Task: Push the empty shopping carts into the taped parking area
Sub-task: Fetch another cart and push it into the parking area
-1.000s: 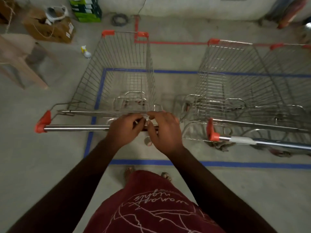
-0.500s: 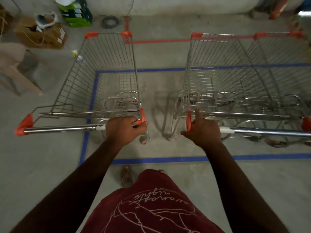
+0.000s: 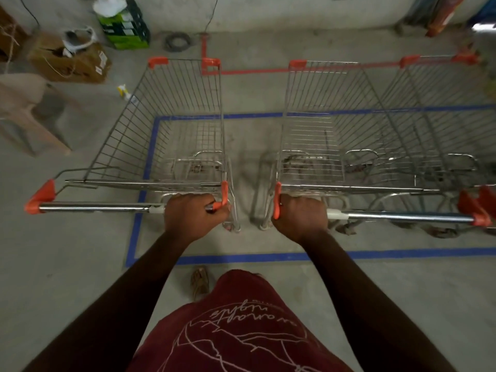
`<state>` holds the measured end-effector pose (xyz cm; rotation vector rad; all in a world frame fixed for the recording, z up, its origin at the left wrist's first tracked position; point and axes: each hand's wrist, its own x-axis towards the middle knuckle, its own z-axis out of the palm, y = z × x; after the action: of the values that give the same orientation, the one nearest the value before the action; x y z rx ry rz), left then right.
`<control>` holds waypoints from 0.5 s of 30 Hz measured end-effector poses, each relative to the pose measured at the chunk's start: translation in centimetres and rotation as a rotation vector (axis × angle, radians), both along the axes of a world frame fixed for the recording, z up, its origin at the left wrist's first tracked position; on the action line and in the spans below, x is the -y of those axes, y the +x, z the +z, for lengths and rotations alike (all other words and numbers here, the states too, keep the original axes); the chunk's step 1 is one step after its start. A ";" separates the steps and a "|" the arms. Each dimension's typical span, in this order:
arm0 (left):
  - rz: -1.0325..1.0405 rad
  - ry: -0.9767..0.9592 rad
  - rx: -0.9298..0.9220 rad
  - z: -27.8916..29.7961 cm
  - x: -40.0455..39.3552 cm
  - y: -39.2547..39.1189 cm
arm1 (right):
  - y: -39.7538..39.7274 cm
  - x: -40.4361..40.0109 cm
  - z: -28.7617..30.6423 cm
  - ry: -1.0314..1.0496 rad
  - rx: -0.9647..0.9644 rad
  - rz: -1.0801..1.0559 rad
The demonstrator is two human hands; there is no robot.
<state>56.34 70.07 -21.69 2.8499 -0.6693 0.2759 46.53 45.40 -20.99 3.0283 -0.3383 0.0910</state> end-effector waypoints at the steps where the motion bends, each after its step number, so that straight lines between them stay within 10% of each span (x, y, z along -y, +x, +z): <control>1: -0.005 -0.001 0.003 0.0 0.0 -0.1 | -0.2 -0.4 -0.2 -0.006 0.016 0.029; 15: -0.173 -0.095 -0.093 0.6 -1.3 -0.5 | 1.9 -7.5 -0.1 0.095 0.119 0.120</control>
<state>55.86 71.37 -21.09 2.6756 -0.8527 0.1432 48.38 52.91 -21.07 3.1429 -0.1732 0.2716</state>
